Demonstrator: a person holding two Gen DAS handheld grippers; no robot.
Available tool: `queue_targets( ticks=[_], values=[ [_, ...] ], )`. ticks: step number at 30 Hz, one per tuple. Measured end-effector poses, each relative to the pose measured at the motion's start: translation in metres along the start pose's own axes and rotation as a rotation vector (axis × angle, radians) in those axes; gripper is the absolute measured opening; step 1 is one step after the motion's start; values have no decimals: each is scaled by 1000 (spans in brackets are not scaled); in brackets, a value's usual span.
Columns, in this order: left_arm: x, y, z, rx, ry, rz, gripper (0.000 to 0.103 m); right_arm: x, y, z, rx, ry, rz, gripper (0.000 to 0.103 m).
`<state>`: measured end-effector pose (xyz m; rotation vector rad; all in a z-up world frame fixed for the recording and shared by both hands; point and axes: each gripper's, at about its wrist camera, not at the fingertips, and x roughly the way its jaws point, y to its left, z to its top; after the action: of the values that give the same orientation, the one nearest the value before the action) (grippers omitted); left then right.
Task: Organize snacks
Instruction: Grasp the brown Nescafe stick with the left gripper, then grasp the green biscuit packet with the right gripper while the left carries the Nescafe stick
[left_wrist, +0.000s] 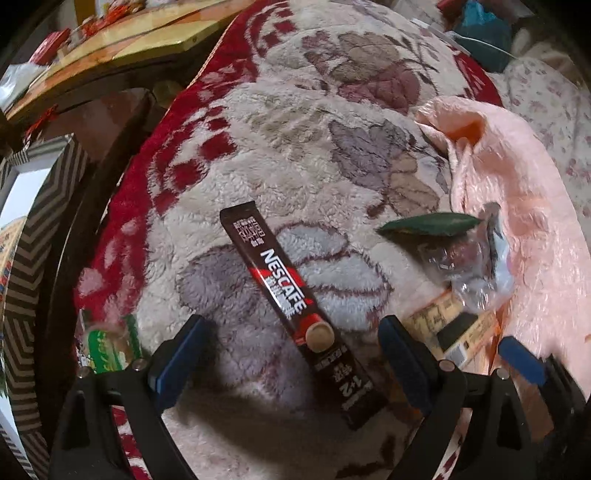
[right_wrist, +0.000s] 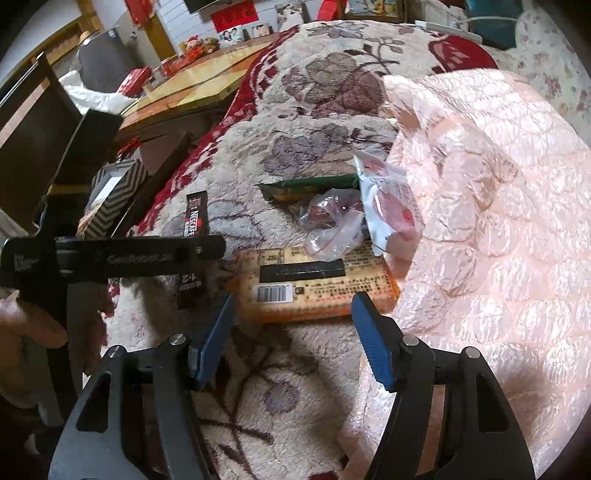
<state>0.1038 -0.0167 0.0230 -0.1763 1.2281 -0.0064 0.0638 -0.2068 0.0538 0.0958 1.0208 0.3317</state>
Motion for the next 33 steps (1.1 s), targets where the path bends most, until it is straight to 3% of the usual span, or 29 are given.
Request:
queue_targets(
  ticks=[4,7,9,10,12,15,20,33],
  values=[
    [-5,0,-7,27,-12,-1,92,3,-9,-5,40,19,3,66],
    [-5,3,-3,11,-3,4,81,5,-11,-5,58,23,12,66],
    [-4,5,0,7,-2,12,57,4,-9,-6,57,19,26,66],
    [-4,5,1,7,0,16,52,2,-7,-6,51,13,31,66],
    [-4,6,1,17,-7,26,29,0,-6,-5,47,2,32,66],
    [-6,11,-2,28,-25,38,15,-2,-5,-5,54,-5,41,66],
    [-17,21,-9,36,-60,12,9,-2,2,-4,37,-6,53,66],
    [-55,49,-25,16,-116,-43,9,2,12,6,67,-16,113,66]
  ],
)
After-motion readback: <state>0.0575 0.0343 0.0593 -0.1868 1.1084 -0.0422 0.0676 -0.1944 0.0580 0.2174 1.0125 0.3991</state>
